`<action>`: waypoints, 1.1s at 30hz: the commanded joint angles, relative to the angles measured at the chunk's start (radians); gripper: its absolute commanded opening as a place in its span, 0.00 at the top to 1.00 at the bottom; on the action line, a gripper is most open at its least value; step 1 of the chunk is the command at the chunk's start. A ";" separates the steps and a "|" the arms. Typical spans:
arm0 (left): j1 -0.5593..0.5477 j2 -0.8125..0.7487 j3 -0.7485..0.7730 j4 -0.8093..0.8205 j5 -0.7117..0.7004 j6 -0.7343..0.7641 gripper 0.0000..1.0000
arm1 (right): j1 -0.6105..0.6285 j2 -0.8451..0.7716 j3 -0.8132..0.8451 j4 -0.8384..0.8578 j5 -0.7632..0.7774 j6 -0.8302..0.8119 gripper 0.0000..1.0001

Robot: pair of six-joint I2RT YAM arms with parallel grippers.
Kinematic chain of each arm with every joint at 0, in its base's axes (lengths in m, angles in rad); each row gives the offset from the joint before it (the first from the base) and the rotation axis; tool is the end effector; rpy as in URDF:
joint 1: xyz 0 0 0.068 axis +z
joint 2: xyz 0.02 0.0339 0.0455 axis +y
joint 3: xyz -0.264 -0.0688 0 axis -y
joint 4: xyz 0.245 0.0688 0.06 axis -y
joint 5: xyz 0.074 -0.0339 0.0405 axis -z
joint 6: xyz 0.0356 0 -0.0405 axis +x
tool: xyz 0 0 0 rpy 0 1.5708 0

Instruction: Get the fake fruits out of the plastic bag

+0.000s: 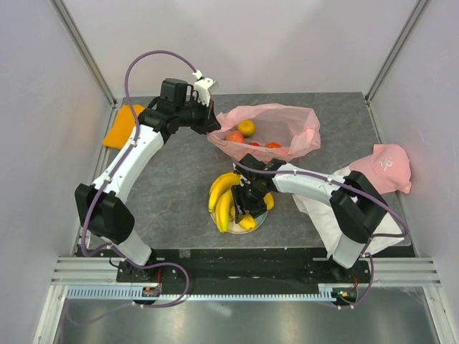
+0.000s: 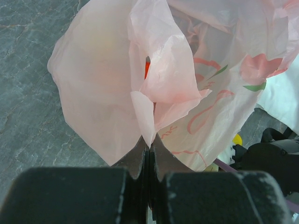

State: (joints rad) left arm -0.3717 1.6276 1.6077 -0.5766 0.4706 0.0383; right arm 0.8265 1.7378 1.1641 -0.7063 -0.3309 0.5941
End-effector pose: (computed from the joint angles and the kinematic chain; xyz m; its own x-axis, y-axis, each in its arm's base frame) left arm 0.3376 -0.1489 0.3728 -0.4972 0.2305 -0.8365 0.6928 0.6859 -0.2228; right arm 0.2171 0.2528 0.1881 -0.9625 -0.2637 -0.0634 -0.2655 0.8686 0.4184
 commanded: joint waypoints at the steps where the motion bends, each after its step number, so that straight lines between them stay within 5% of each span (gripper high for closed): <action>1: 0.001 -0.040 -0.002 0.030 0.016 -0.023 0.98 | 0.020 -0.001 0.039 0.030 0.004 0.030 0.37; 5: -0.004 -0.037 -0.002 0.038 0.031 -0.029 0.98 | 0.023 -0.012 0.037 0.036 0.001 0.016 0.25; 11: -0.015 -0.038 0.001 0.038 0.039 -0.029 0.98 | 0.022 -0.070 0.080 -0.024 0.049 -0.040 0.21; 20: -0.035 -0.052 -0.008 0.037 0.051 -0.023 0.99 | 0.002 -0.198 0.229 -0.166 0.050 -0.359 0.21; 24: -0.045 -0.049 0.003 0.038 0.059 -0.031 0.98 | 0.003 -0.254 0.195 -0.200 0.079 -0.523 0.57; 25: -0.050 -0.048 0.006 0.040 0.060 -0.029 0.98 | 0.003 -0.279 0.140 -0.203 0.090 -0.572 0.76; 28: -0.062 -0.048 0.024 0.038 0.056 -0.029 0.98 | 0.013 -0.317 0.016 -0.194 0.081 -0.637 1.00; 33: -0.067 -0.052 0.035 0.038 0.049 -0.023 0.98 | 0.146 -0.366 -0.147 -0.089 0.131 -0.706 1.00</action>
State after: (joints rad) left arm -0.4320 1.6222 1.5993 -0.5724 0.5049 0.0372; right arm 0.8707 1.4025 1.1141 -0.8444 -0.2424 -0.0032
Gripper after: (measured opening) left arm 0.022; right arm 0.007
